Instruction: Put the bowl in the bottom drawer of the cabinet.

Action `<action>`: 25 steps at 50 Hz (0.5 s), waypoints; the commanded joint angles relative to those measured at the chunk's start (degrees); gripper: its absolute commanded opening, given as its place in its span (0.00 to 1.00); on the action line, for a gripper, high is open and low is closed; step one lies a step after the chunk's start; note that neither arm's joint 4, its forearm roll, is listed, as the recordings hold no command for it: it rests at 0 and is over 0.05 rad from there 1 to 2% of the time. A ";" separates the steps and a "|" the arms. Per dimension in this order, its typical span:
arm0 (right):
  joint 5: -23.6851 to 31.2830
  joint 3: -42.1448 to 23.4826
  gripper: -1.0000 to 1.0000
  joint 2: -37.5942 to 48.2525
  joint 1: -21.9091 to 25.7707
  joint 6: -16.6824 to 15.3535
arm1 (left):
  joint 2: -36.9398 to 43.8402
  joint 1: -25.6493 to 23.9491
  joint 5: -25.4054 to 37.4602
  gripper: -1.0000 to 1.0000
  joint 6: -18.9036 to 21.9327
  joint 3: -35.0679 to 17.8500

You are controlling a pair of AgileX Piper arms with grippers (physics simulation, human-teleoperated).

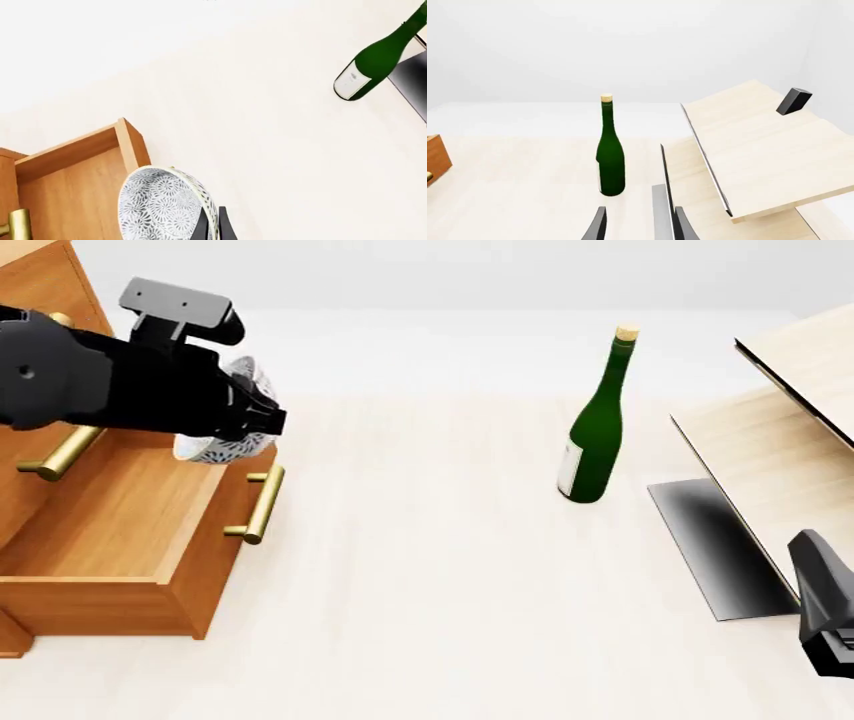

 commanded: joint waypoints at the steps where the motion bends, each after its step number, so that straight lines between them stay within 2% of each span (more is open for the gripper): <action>1: 0.00 0.00 1.00 0.00 0.00 0.00 | -3.41 3.62 -0.03 0.00 0.30 2.30; 25: 0.00 0.00 1.00 0.00 0.00 -0.01 | -6.32 8.24 -1.86 0.00 -0.66 5.59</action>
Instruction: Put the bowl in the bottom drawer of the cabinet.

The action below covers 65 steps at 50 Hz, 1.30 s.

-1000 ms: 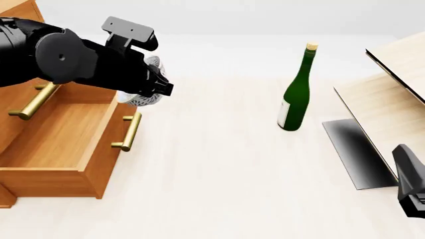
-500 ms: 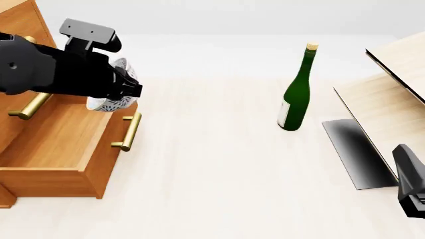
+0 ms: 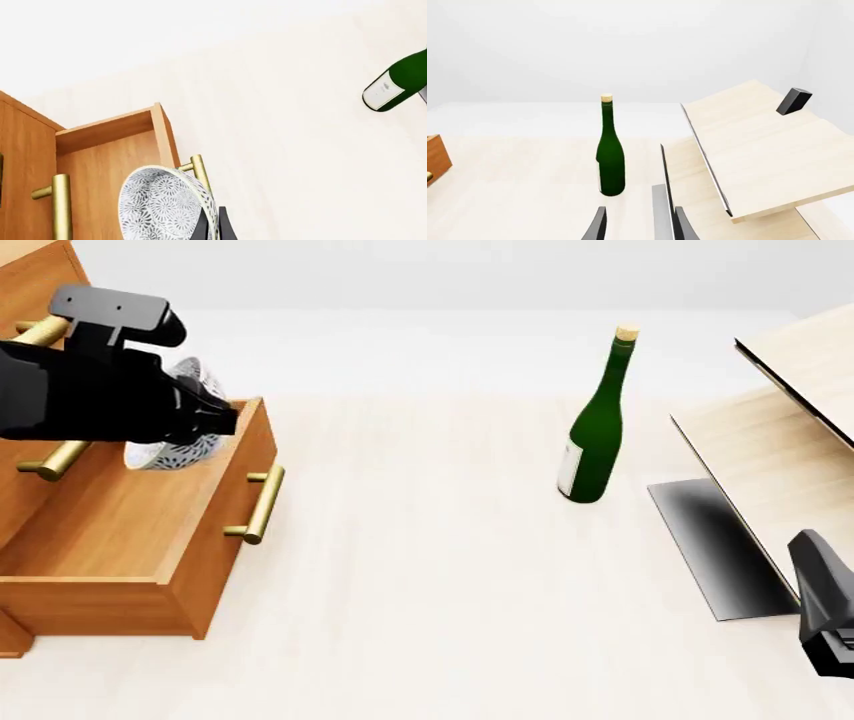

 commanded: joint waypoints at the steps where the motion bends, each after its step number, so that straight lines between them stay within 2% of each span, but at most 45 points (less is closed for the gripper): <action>1: 0.00 0.00 1.00 0.00 0.01 -0.01 | -1.20 2.57 -1.34 0.00 0.03 1.66; 8: 0.00 0.00 1.00 0.00 0.01 -0.01 | -1.80 5.50 -2.15 0.00 0.41 2.83; 17: 0.00 0.00 1.00 0.00 -0.01 0.00 | -2.28 6.35 -3.30 0.00 0.51 4.65; 20: 0.00 0.00 1.00 0.00 0.00 0.00 | -2.74 8.68 -3.30 0.00 1.68 4.92; 26: 0.00 0.00 1.00 0.00 0.00 0.00 | -2.81 9.35 -3.72 0.00 1.76 5.52; 34: 0.00 0.00 1.00 0.00 0.01 0.00 | -2.30 8.65 -4.92 0.00 0.21 6.55; 65: 0.00 0.00 1.00 0.00 -0.01 0.00 | 1.87 9.58 -8.65 0.00 0.36 8.22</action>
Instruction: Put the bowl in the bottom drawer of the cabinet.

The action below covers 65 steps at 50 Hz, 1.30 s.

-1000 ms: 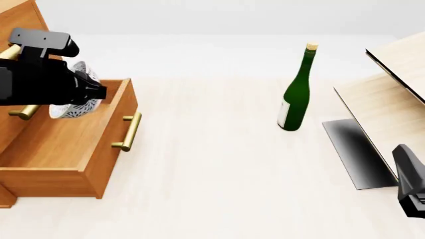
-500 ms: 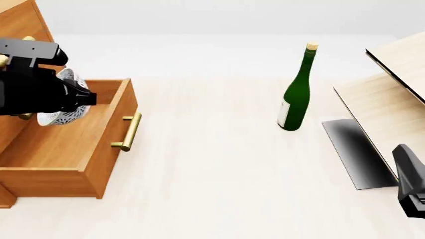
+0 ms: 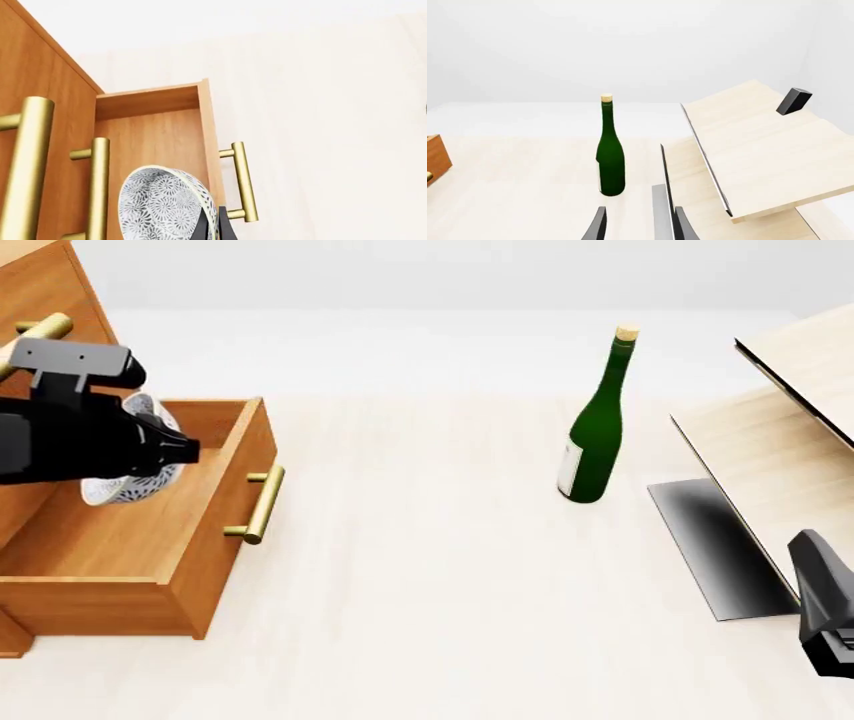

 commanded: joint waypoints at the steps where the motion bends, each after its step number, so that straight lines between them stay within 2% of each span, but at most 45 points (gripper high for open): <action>1: 0.00 0.00 1.00 0.00 0.00 0.01 | 1.22 0.28 -1.26 0.00 0.06 0.31; 22: 0.00 0.00 1.00 0.00 -0.01 -0.01 | 4.81 0.75 -3.76 0.00 -0.46 1.14; 26: 0.00 0.00 1.00 0.00 -0.01 0.00 | 4.87 1.32 -3.98 0.00 -0.09 1.42; 28: 0.00 0.00 1.00 0.00 -0.01 0.00 | 3.98 1.97 -2.14 0.00 0.78 0.98; 30: 0.00 0.00 1.00 0.00 0.00 0.00 | 5.03 1.97 -4.03 0.00 0.23 1.82; 32: 0.00 0.00 1.00 0.00 0.00 0.00 | 4.02 2.50 -2.38 0.00 0.90 1.45; 34: 0.00 0.00 1.00 0.00 0.01 0.00 | 5.20 2.59 -4.12 0.00 0.95 2.09; 35: 0.00 0.00 1.00 0.00 0.01 0.01 | 4.37 2.76 -2.81 0.00 1.14 1.66; 43: 0.00 0.00 1.00 0.00 0.00 0.00 | 5.72 3.94 -3.67 0.00 2.92 1.65; 50: 0.00 0.00 1.00 0.00 0.01 0.00 | 5.64 3.38 -3.68 0.00 1.72 2.00; 63: 0.00 0.00 1.00 -0.01 0.01 0.00 | 7.42 4.34 -6.35 0.00 2.54 3.53; 65: 0.00 0.00 1.00 0.00 0.00 -0.01 | 6.58 4.71 -4.89 0.00 2.84 2.89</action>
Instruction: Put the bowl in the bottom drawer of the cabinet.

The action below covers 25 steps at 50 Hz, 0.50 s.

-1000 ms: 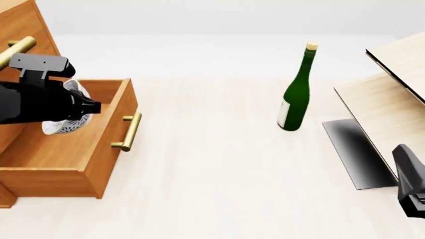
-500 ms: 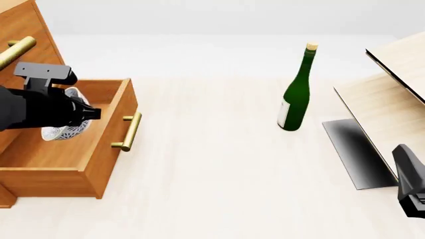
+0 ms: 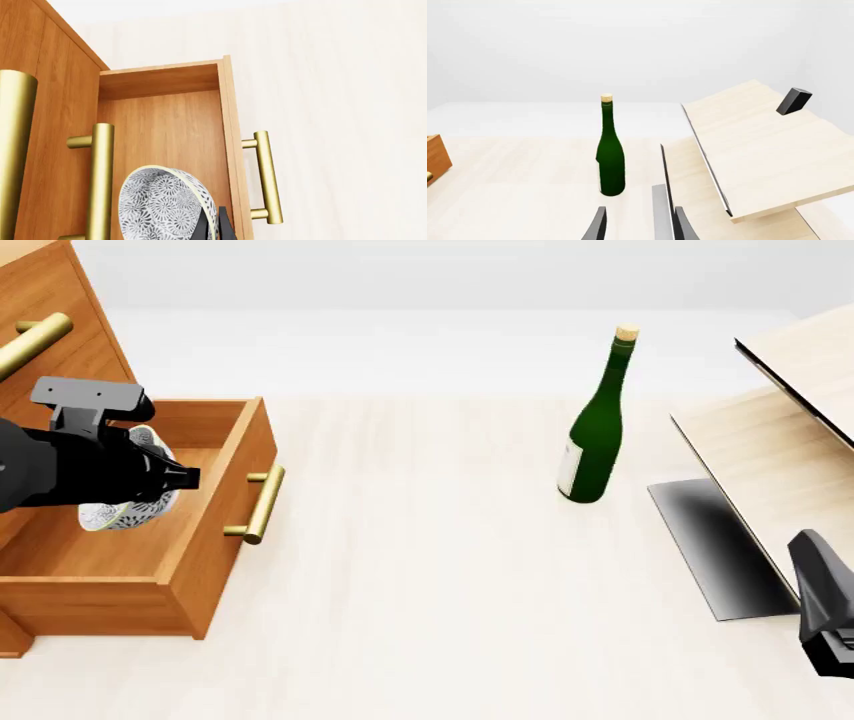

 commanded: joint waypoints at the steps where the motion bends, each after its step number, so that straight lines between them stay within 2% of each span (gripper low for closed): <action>1: 0.00 0.00 1.00 0.00 0.00 -0.01 | -0.01 0.90 -0.28 0.00 0.90 0.22; 12: 0.00 0.00 1.00 0.01 0.00 -0.01 | 1.02 2.90 -1.84 0.00 3.03 0.91; 25: 0.00 0.00 1.00 0.00 0.01 0.01 | 1.30 2.55 -2.23 0.00 2.57 1.44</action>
